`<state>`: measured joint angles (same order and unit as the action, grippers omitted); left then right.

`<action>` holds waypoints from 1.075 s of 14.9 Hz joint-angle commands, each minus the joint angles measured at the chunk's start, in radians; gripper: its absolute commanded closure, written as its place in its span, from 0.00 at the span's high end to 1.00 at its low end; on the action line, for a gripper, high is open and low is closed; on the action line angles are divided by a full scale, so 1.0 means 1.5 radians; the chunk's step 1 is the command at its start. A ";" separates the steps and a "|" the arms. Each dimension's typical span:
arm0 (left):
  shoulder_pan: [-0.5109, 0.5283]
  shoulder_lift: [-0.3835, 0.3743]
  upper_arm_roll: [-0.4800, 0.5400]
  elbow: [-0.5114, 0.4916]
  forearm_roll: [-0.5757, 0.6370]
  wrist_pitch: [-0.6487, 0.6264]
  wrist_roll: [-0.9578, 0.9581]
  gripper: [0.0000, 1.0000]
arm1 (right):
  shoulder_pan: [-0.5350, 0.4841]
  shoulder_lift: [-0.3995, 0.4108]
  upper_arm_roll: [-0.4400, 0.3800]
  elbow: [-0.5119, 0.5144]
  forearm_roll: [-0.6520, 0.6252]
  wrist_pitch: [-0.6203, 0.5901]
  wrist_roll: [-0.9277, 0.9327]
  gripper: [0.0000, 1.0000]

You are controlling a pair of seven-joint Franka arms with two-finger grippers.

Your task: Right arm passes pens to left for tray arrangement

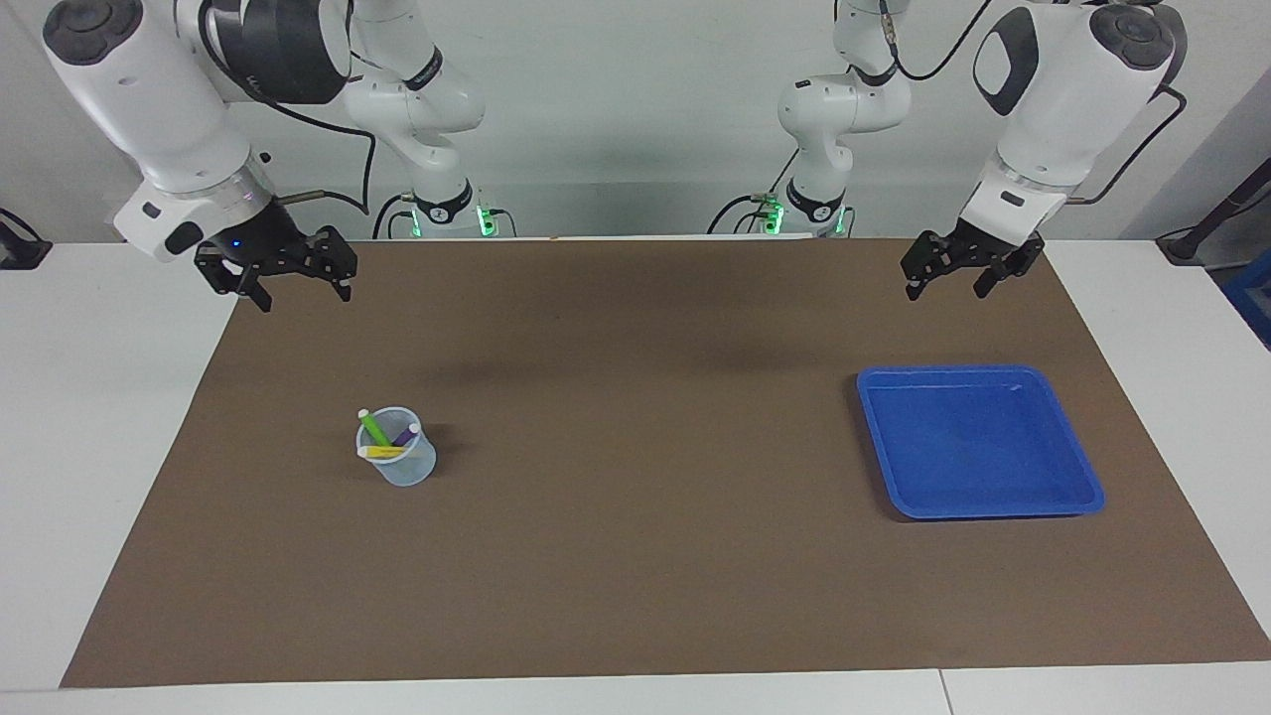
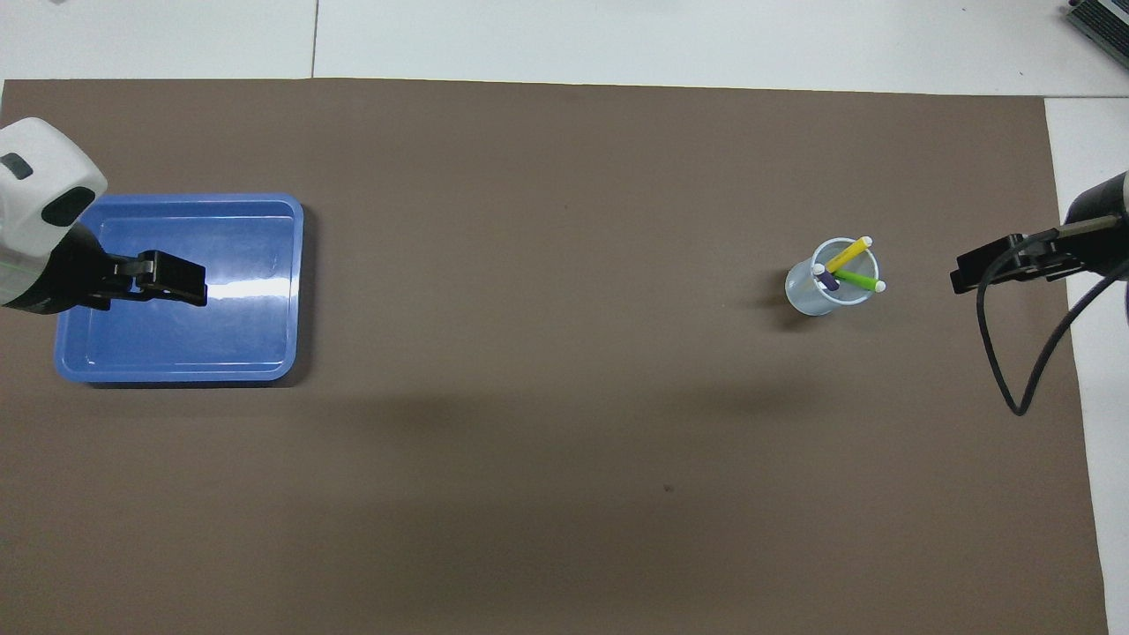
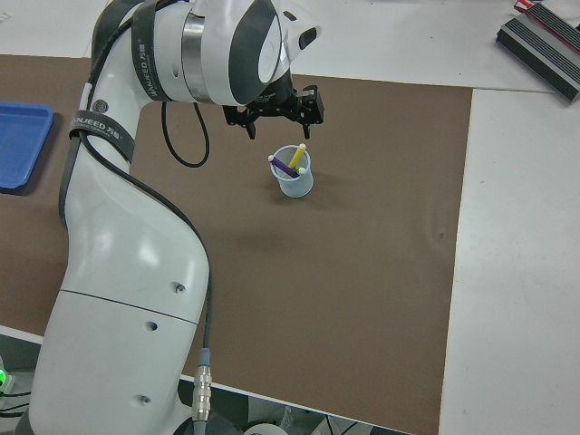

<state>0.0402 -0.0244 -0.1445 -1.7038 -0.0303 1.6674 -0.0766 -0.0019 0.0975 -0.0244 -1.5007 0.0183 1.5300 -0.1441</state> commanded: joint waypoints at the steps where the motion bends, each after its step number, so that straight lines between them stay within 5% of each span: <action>1: -0.004 -0.004 0.003 -0.005 -0.006 0.008 0.008 1.00 | -0.004 -0.018 0.005 -0.020 -0.011 0.001 0.004 1.00; 16: -0.005 -0.007 0.001 -0.006 -0.007 0.007 0.006 1.00 | -0.003 -0.041 0.005 -0.065 -0.015 0.005 0.005 1.00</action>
<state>0.0344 -0.0244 -0.1467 -1.7040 -0.0309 1.6674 -0.0766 -0.0019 0.0862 -0.0242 -1.5296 0.0183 1.5290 -0.1441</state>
